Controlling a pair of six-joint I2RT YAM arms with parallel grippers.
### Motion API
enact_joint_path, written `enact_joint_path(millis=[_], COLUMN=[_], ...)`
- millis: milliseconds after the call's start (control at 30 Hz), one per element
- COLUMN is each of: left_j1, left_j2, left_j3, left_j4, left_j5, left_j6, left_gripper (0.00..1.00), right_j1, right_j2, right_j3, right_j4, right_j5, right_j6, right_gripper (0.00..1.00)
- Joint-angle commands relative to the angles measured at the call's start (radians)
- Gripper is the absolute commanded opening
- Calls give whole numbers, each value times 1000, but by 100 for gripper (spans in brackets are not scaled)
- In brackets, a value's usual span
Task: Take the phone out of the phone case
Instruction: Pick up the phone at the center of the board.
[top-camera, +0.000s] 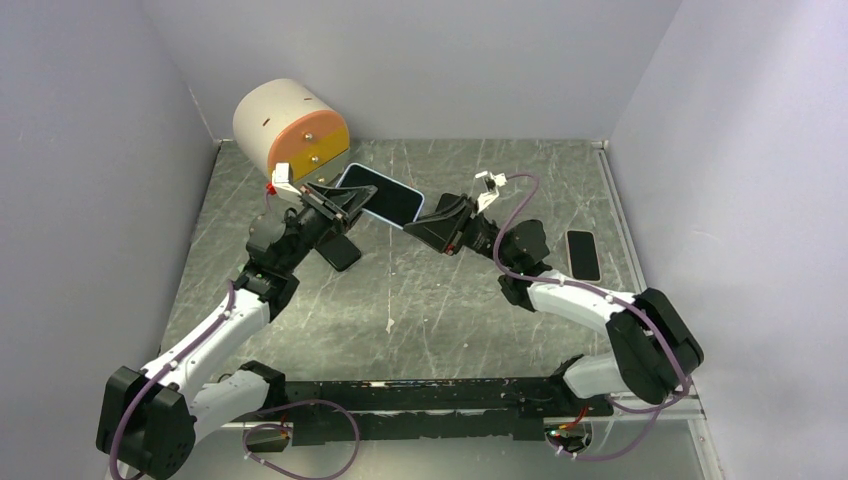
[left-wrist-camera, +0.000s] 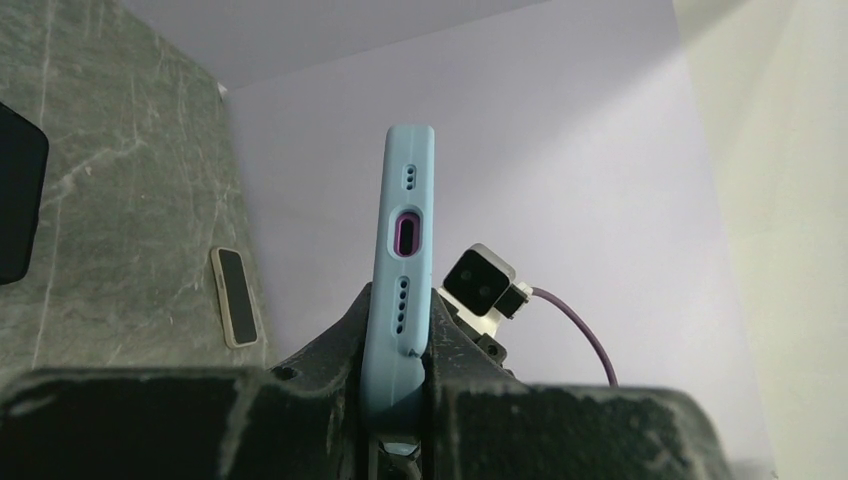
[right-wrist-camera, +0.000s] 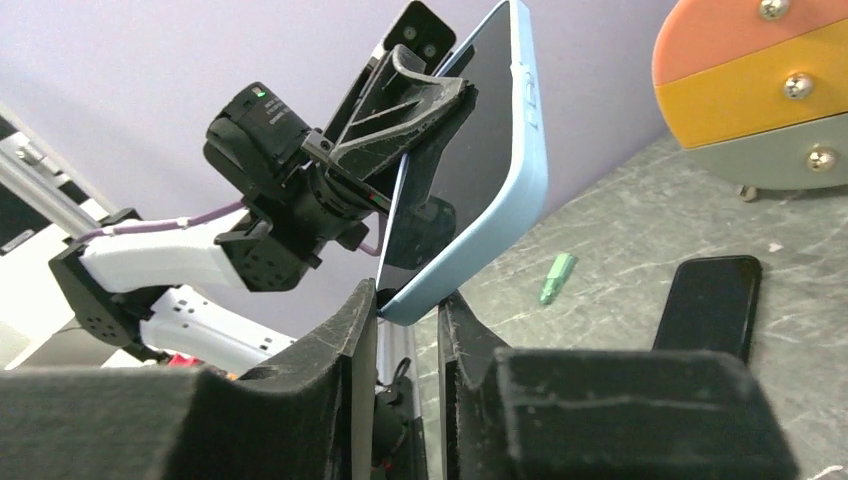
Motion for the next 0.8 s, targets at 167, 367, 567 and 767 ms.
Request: enact_joint_path(millis=[167, 367, 567, 767], left_j1=[3, 32, 93, 226], left_j2=[-14, 14, 60, 86], left_j3=[63, 112, 129, 144], left_j4=[0, -52, 6, 104], left_j5=[57, 142, 280, 454], left_j6=[-58, -67, -73, -72], left_gripper=[2, 2, 2, 3], right_j1=[-33, -33, -33, -46], right_j2=[40, 45, 19, -24], right_j3=[72, 114, 169, 181], right_j4=[176, 86, -145, -333], right_j5=[-207, -315, -297, -310], right_j6=[-112, -277, -491, -605], right_gripper=[15, 12, 1, 19])
